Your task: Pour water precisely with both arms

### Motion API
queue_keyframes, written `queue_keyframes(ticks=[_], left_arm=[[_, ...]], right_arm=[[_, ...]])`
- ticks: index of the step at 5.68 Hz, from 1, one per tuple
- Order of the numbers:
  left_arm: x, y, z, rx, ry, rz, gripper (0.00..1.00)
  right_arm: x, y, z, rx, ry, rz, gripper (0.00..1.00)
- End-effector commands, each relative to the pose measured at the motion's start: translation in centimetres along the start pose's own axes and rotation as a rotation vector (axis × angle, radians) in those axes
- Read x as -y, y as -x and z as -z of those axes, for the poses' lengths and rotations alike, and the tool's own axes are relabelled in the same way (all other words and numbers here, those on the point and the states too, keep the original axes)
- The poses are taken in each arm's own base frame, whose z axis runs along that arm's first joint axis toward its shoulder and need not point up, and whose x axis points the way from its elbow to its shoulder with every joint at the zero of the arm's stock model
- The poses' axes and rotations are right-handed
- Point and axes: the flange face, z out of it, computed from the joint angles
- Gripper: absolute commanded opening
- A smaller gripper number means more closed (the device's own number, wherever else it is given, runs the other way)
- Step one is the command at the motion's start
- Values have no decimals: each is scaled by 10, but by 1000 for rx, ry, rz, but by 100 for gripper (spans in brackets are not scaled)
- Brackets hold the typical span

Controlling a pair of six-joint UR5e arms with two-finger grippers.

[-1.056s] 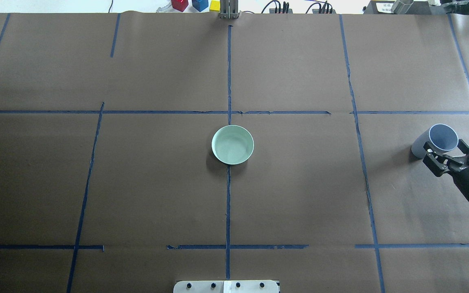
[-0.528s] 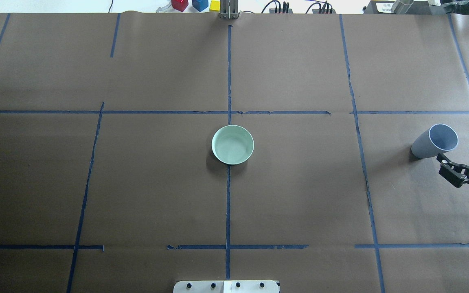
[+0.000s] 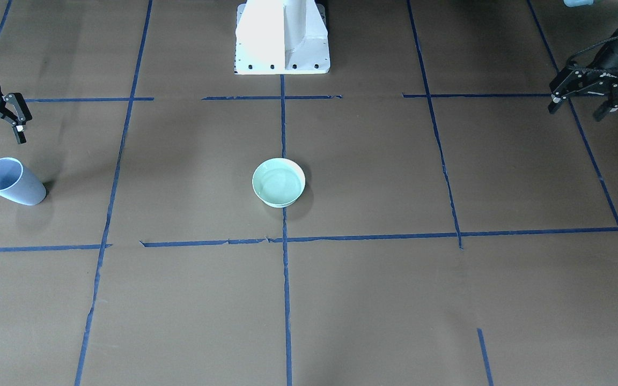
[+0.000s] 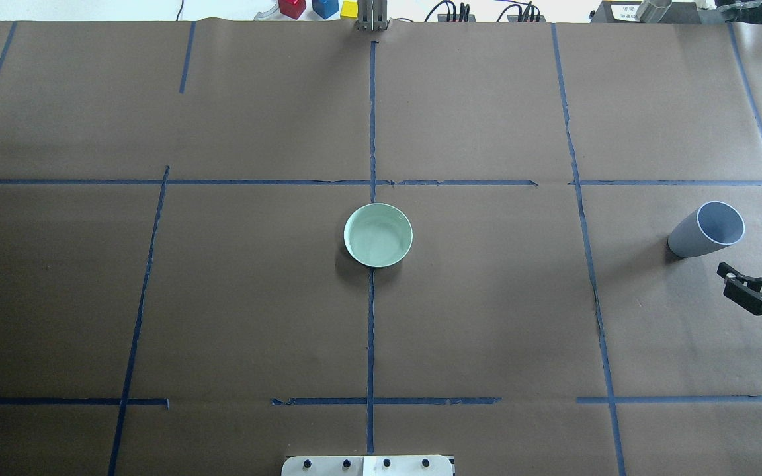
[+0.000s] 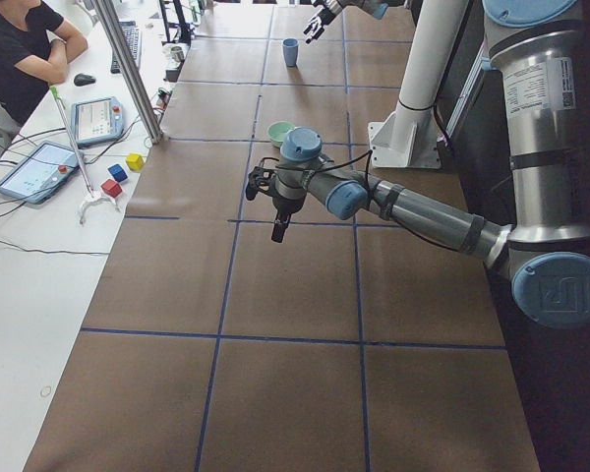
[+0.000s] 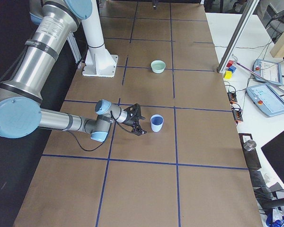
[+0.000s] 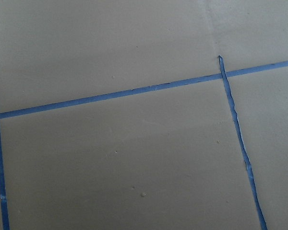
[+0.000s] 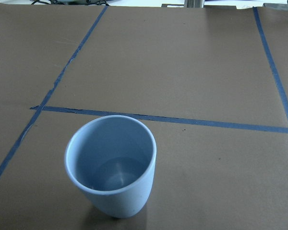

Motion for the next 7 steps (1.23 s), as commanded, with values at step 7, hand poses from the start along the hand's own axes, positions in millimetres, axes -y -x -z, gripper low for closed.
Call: queue_keyframes(ticks=[7], left_arm=[[90, -310, -85, -135, 203, 252, 100]], right_arm=[[166, -87, 20, 104, 316, 143, 100]])
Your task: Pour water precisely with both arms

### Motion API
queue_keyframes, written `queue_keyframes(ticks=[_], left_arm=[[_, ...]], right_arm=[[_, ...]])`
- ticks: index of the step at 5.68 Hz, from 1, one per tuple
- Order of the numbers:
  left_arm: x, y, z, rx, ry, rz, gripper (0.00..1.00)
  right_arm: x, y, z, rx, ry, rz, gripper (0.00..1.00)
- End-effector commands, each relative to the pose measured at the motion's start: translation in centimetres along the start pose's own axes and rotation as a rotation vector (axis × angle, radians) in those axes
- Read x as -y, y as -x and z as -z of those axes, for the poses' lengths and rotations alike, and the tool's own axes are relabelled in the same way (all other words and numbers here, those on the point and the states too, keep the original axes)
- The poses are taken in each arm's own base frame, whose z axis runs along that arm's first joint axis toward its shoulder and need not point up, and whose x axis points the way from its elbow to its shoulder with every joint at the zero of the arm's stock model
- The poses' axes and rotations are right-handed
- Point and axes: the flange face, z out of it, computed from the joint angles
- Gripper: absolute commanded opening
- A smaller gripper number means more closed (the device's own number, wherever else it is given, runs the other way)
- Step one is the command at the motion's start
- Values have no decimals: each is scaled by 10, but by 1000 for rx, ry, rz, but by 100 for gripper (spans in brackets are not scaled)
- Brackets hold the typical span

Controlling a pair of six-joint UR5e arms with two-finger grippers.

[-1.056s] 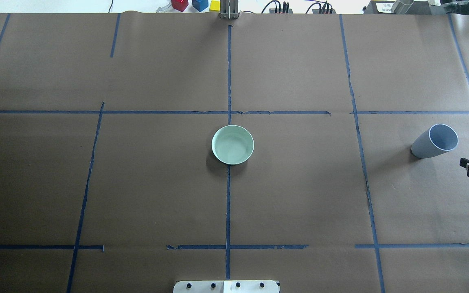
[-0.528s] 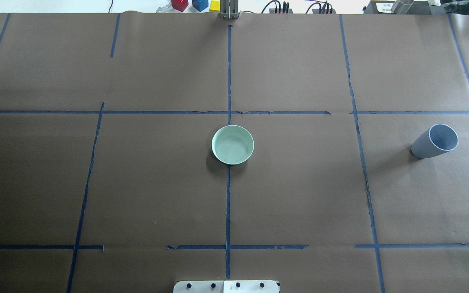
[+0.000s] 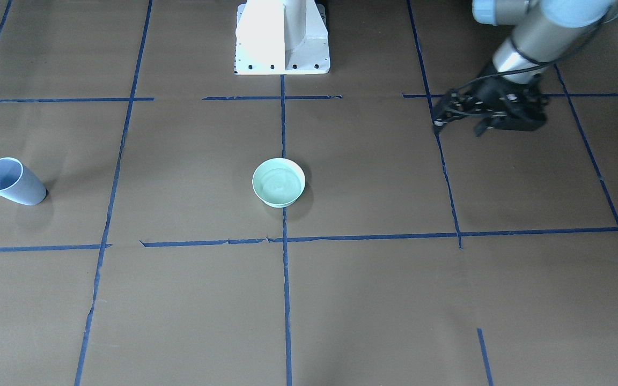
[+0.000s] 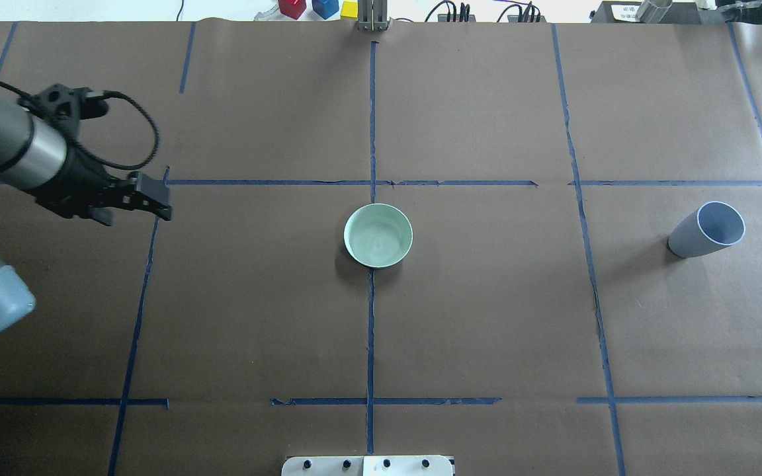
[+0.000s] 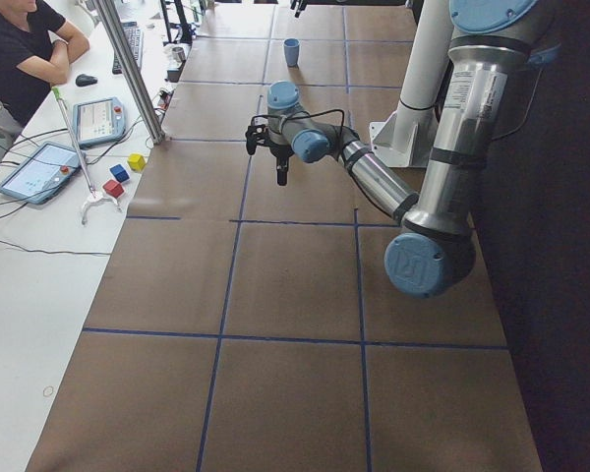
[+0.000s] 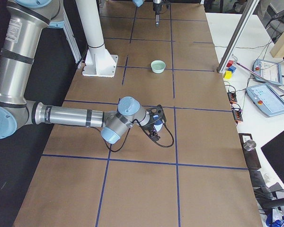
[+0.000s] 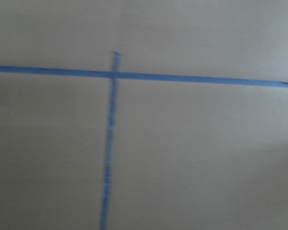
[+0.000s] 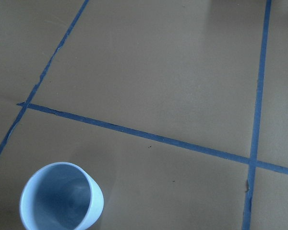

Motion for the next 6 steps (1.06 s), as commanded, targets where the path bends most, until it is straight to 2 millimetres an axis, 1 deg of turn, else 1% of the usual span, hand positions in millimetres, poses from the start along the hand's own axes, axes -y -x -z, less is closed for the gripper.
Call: queue_keyframes(ticks=[1, 2, 3, 4, 5, 6], left_arm=[[13, -93, -61, 10, 83, 28, 100], [28, -128, -83, 18, 100, 83, 98], [35, -156, -97, 24, 115, 80, 94], [44, -180, -109, 34, 126, 84, 92], [36, -197, -124, 40, 106, 89, 89], [23, -205, -148, 33, 73, 88, 83]], right_arm=[[31, -9, 8, 48, 66, 35, 100], [35, -13, 10, 37, 85, 53, 100], [50, -13, 9, 28, 102, 66, 100], [56, -21, 11, 17, 134, 92, 100], [64, -24, 14, 21, 155, 93, 100], [68, -28, 15, 20, 179, 89, 100]])
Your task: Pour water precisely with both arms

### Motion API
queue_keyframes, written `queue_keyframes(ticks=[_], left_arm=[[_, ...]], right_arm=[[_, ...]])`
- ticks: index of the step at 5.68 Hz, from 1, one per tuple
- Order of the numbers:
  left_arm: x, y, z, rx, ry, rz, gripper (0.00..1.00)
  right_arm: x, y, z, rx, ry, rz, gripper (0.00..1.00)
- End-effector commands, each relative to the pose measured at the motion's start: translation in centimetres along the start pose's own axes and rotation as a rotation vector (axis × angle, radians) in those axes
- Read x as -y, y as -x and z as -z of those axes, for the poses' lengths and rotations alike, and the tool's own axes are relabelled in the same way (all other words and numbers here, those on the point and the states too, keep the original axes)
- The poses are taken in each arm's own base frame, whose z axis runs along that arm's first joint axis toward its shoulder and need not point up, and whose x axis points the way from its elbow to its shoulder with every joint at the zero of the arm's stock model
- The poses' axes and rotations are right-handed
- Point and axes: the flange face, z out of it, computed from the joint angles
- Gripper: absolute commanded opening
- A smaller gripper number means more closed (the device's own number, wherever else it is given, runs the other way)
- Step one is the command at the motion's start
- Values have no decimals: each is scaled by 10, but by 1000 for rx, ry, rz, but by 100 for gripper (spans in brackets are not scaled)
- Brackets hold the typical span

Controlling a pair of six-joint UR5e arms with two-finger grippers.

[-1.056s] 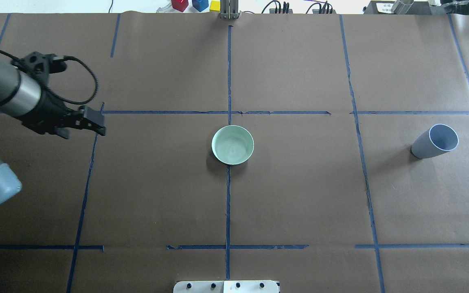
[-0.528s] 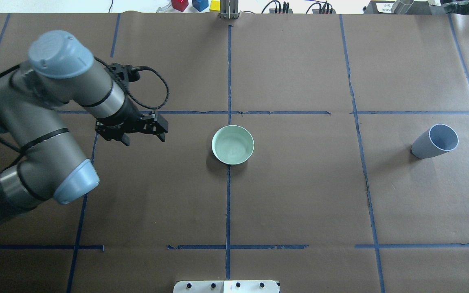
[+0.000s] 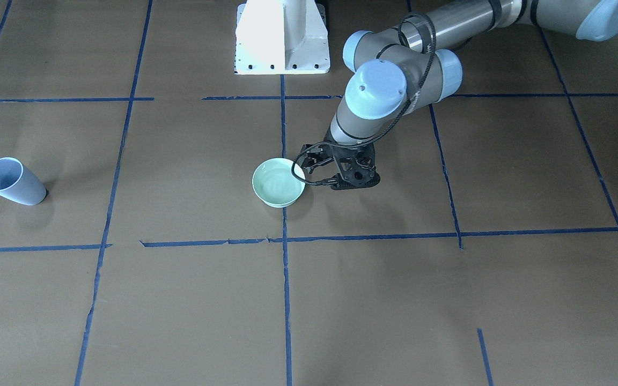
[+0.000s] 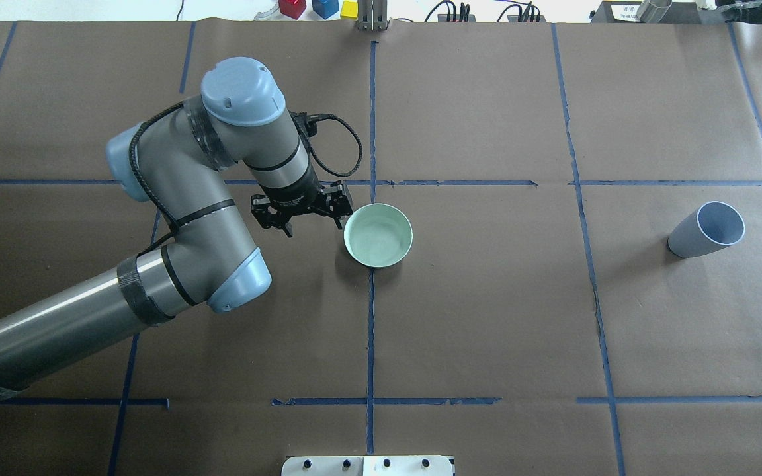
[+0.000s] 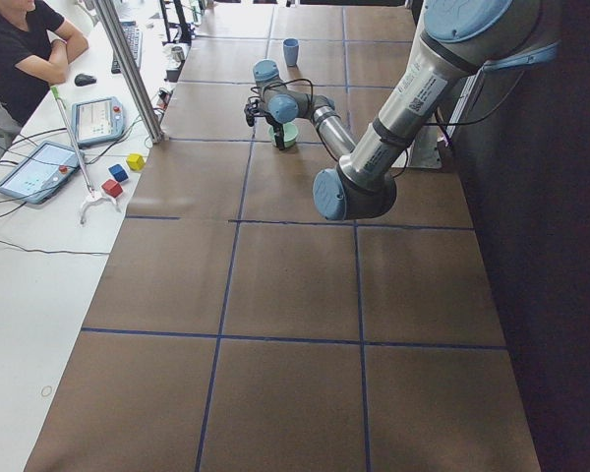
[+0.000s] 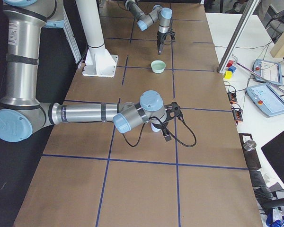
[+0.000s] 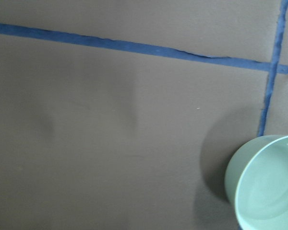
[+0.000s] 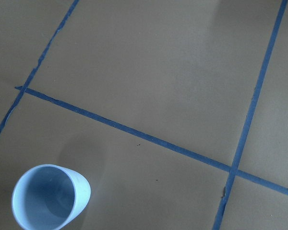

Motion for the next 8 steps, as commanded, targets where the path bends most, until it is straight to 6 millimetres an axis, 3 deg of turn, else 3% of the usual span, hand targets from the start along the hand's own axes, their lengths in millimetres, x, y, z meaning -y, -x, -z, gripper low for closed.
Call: queue_keyframes(ticks=[1, 2, 3, 4, 7, 8], left_arm=[[-12, -19, -36, -8, -13, 14, 77], [-16, -24, -46, -8, -29, 23, 74], [-17, -26, -45, -12, -29, 23, 67], [-17, -28, -44, -26, -32, 15, 57], [-17, -32, -45, -30, -32, 12, 3], [-11, -31, -35, -43, -46, 7, 0]], right_arm=[[9, -7, 3, -1, 45, 4, 100], [5, -15, 2, -3, 92, 28, 100], [7, -23, 15, -8, 113, 60, 100], [7, -26, 21, -11, 113, 80, 100], [5, -29, 28, -17, 103, 76, 100], [6, -29, 28, -18, 102, 77, 100]])
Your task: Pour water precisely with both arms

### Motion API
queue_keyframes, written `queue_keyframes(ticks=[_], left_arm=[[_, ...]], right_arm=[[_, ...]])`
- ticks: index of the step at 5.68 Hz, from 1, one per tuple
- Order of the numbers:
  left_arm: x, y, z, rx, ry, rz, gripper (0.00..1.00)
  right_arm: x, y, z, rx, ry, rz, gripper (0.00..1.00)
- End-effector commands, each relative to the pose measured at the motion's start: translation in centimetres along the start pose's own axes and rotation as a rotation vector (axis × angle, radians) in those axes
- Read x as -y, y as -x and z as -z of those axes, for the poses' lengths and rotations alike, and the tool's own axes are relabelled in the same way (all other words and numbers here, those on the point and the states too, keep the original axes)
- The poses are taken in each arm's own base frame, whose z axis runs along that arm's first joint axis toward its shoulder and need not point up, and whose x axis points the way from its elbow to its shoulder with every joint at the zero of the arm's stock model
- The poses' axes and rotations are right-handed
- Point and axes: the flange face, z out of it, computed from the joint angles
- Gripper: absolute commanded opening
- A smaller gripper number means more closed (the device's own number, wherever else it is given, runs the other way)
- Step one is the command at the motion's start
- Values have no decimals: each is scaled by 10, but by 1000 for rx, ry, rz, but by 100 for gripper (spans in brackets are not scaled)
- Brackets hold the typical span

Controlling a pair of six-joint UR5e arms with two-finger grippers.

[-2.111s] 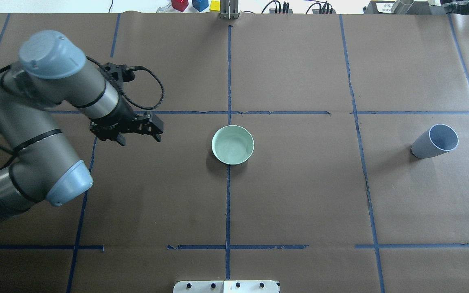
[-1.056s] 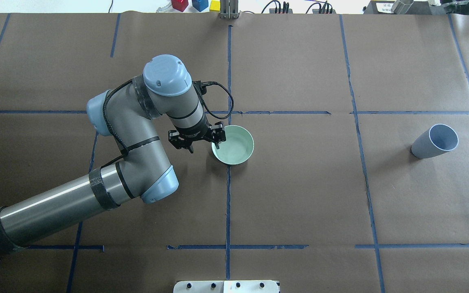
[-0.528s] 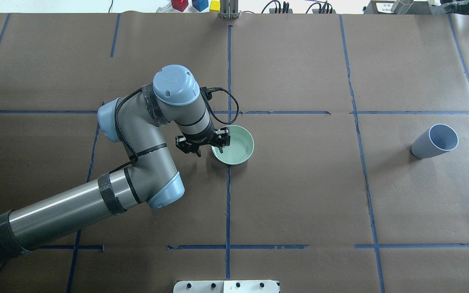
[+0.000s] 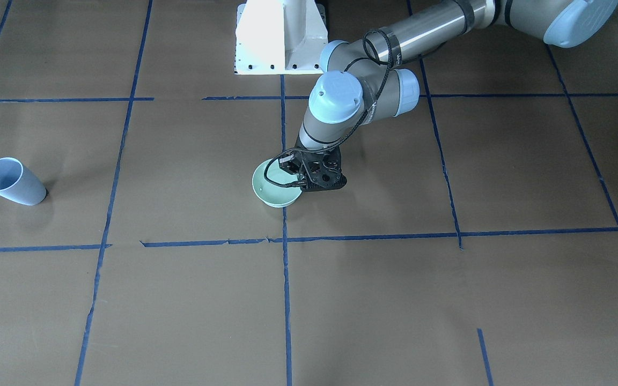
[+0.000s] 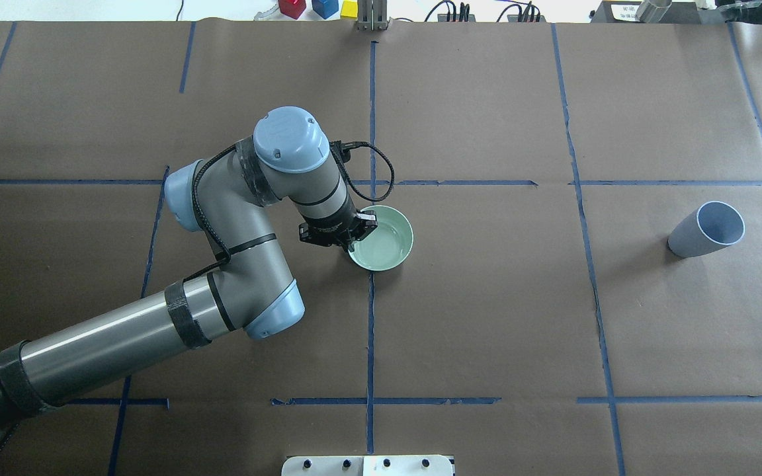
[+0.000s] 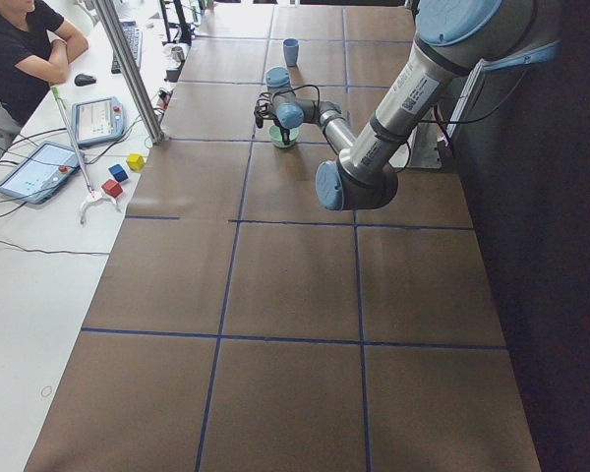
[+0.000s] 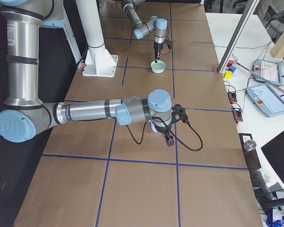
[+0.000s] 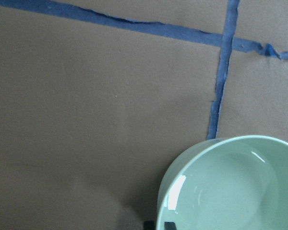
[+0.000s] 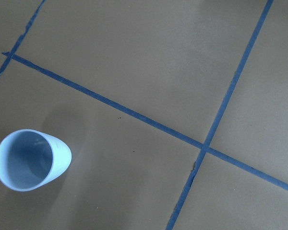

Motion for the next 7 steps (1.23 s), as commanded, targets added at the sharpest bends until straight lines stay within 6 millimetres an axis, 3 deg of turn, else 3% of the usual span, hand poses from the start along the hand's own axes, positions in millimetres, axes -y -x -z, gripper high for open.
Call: queue_keyframes(ticks=[1, 3, 5, 7], left_arm=[[21, 22, 36, -30, -41, 10, 0], [25, 94, 69, -50, -55, 32, 0], [28, 178, 92, -35, -40, -87, 0], [49, 295, 115, 8, -5, -196, 0]], right_arm=[[-1, -1, 0, -2, 1, -2, 100], [-2, 0, 0, -2, 0, -1, 100], [-1, 0, 1, -4, -2, 0, 100], [0, 1, 3, -5, -6, 4, 100]])
